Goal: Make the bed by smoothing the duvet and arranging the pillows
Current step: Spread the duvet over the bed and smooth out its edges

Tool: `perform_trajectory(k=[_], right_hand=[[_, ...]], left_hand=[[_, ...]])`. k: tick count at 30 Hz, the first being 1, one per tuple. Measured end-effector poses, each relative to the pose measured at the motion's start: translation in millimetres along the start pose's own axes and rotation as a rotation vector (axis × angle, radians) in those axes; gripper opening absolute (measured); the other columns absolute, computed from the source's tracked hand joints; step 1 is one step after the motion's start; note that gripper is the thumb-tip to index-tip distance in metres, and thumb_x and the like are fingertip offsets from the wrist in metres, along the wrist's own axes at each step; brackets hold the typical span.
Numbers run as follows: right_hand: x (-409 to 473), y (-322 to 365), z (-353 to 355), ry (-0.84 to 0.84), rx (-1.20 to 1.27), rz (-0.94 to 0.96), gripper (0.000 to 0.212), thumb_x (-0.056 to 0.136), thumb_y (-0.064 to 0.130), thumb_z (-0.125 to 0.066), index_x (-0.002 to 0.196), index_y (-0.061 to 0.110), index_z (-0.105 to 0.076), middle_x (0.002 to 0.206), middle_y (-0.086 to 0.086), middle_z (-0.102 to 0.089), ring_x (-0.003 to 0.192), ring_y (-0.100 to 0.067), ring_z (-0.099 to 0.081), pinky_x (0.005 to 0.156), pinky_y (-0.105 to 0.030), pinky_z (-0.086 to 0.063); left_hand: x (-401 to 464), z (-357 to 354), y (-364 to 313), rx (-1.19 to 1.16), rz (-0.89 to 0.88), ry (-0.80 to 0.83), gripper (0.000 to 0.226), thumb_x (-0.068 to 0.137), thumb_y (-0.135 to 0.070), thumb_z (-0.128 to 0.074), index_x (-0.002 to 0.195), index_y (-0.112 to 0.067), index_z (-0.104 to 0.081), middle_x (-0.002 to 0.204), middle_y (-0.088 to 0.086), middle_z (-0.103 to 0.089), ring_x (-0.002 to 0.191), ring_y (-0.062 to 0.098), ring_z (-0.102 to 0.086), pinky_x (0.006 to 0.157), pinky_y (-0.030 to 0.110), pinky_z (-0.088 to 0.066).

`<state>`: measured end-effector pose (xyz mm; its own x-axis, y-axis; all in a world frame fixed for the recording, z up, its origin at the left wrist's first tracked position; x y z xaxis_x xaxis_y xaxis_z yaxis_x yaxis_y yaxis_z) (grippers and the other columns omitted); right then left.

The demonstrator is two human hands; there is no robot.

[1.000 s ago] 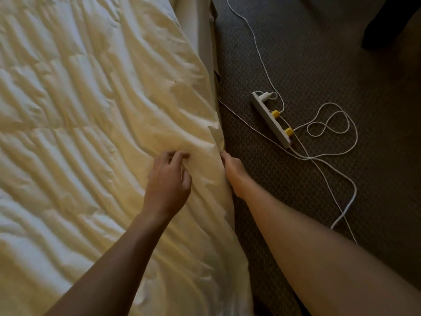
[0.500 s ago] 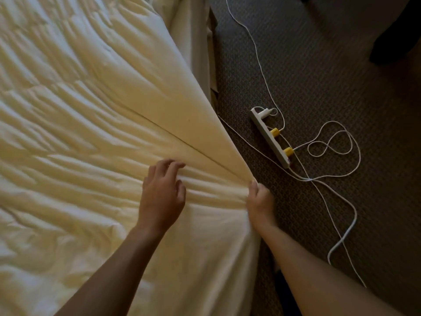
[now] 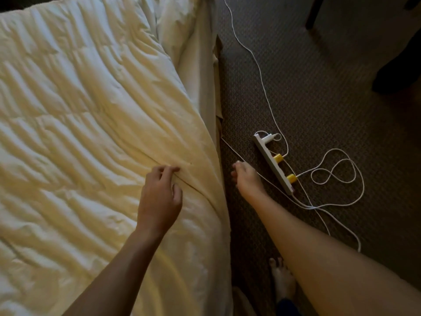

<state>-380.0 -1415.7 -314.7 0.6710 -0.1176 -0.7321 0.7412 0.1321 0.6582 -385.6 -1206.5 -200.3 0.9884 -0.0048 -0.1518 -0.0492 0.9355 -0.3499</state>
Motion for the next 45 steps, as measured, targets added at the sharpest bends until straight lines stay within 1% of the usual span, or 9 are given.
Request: perform_trajectory(k=[4,9,15,22,25,30,33,40,45], right_hand=[[28.0,61.4,-29.2,0.085,-0.024,0.026,0.04,0.103,0.035,-0.039,0.106,0.01,-0.07,0.105,-0.011,-0.069,0.098,-0.027,-0.064,0.094,-0.047,-0.052],[26.3,108.7,-53.3,0.403,-0.04,-0.063,0.03,0.101,0.037,-0.051,0.117,0.016,-0.064,0.109,-0.006,-0.069,0.083,-0.008,-0.062,0.05,-0.016,-0.048],[25.4,136.2,-102.2,0.639,-0.04,-0.044,0.032,0.099,0.046,-0.05,0.109,0.021,-0.068,0.111,-0.005,-0.071,0.105,-0.022,-0.068,0.099,-0.041,-0.053],[18.3,139.1,-115.2,0.747,0.022,-0.186,0.05,0.098,0.058,-0.046,0.117,0.017,-0.067,0.105,-0.002,-0.073,0.089,-0.013,-0.069,0.069,-0.025,-0.055],[27.8,146.6,-105.2,0.594,0.024,-0.092,0.051,0.097,0.056,-0.05,0.121,0.014,-0.066,0.12,-0.009,-0.07,0.095,-0.016,-0.067,0.075,-0.028,-0.055],[46.1,143.1,-29.6,-0.007,0.113,0.131,0.051,0.089,0.061,-0.059,0.088,0.012,-0.072,0.084,-0.006,-0.075,0.079,-0.023,-0.071,0.068,-0.036,-0.054],[56.1,132.6,3.2,-0.284,0.202,0.125,0.04,0.094,0.047,-0.061,0.091,0.008,-0.067,0.082,-0.008,-0.069,0.076,-0.024,-0.065,0.072,-0.041,-0.054],[67.7,139.5,39.4,-0.393,0.03,0.202,0.055,0.101,0.053,-0.041,0.078,0.005,-0.057,0.076,-0.012,-0.062,0.072,-0.03,-0.059,0.066,-0.04,-0.046],[75.2,143.0,41.5,-0.481,-0.082,0.21,0.033,0.105,0.034,-0.044,0.083,0.01,-0.05,0.073,0.004,-0.049,0.063,-0.01,-0.044,0.063,-0.031,-0.023]], left_hand=[[33.5,5.7,9.0,-0.119,0.088,-0.015,0.039,0.091,-0.007,-0.049,0.129,-0.014,-0.052,0.119,0.006,-0.048,0.107,0.02,-0.05,0.088,0.022,-0.035],[75.9,16.1,28.3,-0.241,0.243,-0.019,0.035,0.093,-0.008,-0.045,0.128,-0.012,-0.046,0.122,0.012,-0.05,0.097,0.018,-0.048,0.083,0.024,-0.032],[118.6,24.6,43.3,-0.301,0.206,0.075,0.028,0.094,-0.012,-0.05,0.121,-0.014,-0.043,0.104,0.004,-0.059,0.093,0.027,-0.057,0.074,0.035,-0.04],[132.1,28.3,52.0,-0.366,0.213,0.068,0.041,0.092,-0.04,-0.063,0.129,-0.032,-0.048,0.109,-0.006,-0.066,0.096,0.019,-0.065,0.08,0.045,-0.055],[136.9,28.6,51.1,-0.357,0.197,0.052,0.037,0.096,-0.028,-0.056,0.131,-0.026,-0.048,0.112,0.001,-0.066,0.099,0.024,-0.063,0.081,0.042,-0.052],[148.5,34.0,39.9,-0.277,0.093,0.063,0.018,0.099,-0.011,-0.036,0.11,-0.021,-0.046,0.09,0.008,-0.063,0.083,0.034,-0.059,0.071,0.046,-0.047],[159.7,37.4,39.9,-0.262,0.06,0.078,0.03,0.096,-0.007,-0.038,0.12,-0.02,-0.05,0.096,0.006,-0.064,0.085,0.026,-0.059,0.071,0.036,-0.042],[172.7,21.9,22.2,-0.303,0.044,0.117,0.034,0.095,-0.006,-0.043,0.126,-0.019,-0.052,0.117,0.006,-0.063,0.106,0.025,-0.059,0.082,0.028,-0.038],[182.0,17.0,21.5,-0.273,0.033,0.133,0.033,0.096,-0.008,-0.043,0.125,-0.021,-0.052,0.117,0.003,-0.062,0.106,0.023,-0.058,0.08,0.029,-0.038]])
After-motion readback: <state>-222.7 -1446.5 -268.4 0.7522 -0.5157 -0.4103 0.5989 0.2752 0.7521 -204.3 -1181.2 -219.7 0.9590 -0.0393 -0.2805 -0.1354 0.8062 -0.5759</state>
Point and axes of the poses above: each hand's wrist, its own x-axis towards the middle knuckle, its own z-axis out of the back of the hand, y = z × x, the point moved 6 cm from there along x, towards the middle knuckle
